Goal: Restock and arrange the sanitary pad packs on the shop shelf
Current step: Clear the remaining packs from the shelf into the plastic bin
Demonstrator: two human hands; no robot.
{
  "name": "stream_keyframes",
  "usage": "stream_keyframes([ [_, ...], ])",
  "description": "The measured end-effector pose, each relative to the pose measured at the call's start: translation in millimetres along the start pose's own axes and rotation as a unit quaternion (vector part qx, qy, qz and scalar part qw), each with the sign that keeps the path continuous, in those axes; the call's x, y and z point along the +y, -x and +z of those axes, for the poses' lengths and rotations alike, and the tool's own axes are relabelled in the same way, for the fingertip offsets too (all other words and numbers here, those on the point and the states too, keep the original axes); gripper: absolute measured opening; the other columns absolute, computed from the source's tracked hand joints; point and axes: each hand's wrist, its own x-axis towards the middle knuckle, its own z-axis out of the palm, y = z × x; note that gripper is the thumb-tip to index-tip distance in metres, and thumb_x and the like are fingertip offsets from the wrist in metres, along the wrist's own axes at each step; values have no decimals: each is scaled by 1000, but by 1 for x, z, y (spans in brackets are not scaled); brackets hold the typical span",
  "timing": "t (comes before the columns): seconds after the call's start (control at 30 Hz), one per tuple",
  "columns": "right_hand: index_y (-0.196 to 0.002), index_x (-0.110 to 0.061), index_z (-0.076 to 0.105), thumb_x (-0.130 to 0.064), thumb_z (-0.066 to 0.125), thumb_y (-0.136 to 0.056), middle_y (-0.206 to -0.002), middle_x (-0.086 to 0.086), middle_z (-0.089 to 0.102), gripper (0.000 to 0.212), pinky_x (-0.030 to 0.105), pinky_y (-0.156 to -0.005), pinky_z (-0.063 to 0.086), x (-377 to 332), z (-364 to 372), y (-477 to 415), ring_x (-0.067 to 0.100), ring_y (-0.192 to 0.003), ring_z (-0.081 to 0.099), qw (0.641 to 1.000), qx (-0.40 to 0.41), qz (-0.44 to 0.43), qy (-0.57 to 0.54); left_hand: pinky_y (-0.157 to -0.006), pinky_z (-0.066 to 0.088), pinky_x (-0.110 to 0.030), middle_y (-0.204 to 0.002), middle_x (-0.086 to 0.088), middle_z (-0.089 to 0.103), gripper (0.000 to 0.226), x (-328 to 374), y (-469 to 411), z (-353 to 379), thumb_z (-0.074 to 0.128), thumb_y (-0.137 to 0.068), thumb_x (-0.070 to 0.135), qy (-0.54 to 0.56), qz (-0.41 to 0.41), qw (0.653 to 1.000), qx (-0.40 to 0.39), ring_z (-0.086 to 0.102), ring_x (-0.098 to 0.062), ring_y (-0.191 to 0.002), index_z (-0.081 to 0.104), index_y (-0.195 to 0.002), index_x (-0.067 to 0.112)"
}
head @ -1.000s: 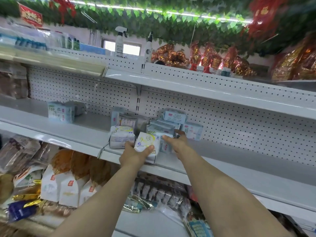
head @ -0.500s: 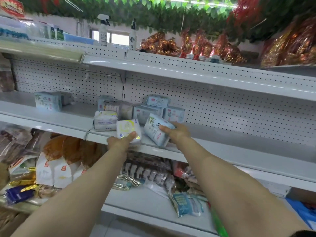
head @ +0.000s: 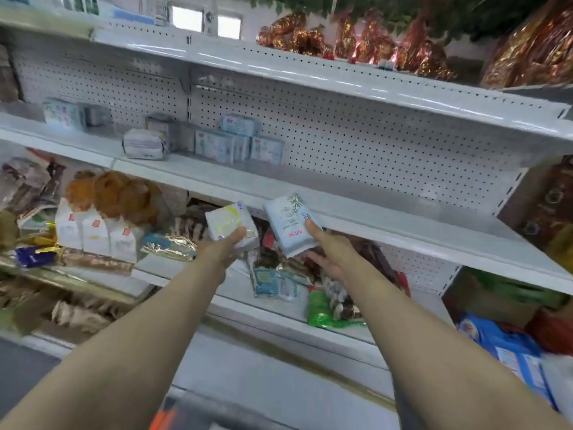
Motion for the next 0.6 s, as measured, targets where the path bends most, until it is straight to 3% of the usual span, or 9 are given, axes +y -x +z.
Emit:
stream_keyframes([
  [0.13,-104,1,67,-24,77,-86,-100,12,77,32,25,-66,60,44,-49,11,13,-79,76,998,-4,51,-21,-79,56,-33,-114,-7,70,59,-48,17,3,88,-73,35,-53,-25,998,-7,68,-23,-98,64,-118,7],
  [0.23,-117,0,65,-26,78,-84,-102,10,77,44,26,-69,60,83,-77,12,14,-84,76,995,20,77,-56,-73,57,-31,-100,-5,68,49,-85,28,8,84,-74,48,-80,-70,994,-4,63,-21,-78,67,-101,11],
  [0.33,-122,3,64,-27,80,-82,-110,12,76,53,30,-81,60,127,-104,16,18,-97,74,989,43,123,-66,-64,55,-29,-98,-6,67,60,-134,33,6,78,-74,62,-100,-126,987,-4,60,-20,-77,66,-108,13],
  [0.47,-118,4,66,-25,78,-85,-113,14,75,46,32,-85,60,185,-137,31,21,-101,73,975,68,193,-83,-66,54,-29,-93,-5,64,51,-195,38,-9,74,-81,58,-115,-187,976,1,58,-17,-75,63,-104,13],
  [0.6,-113,3,67,-24,79,-84,-112,14,75,41,31,-88,59,248,-162,41,22,-103,72,954,126,259,-88,-60,53,-27,-84,-9,60,55,-250,41,-33,81,-69,55,-130,-242,962,-10,58,-16,-63,63,-95,9],
])
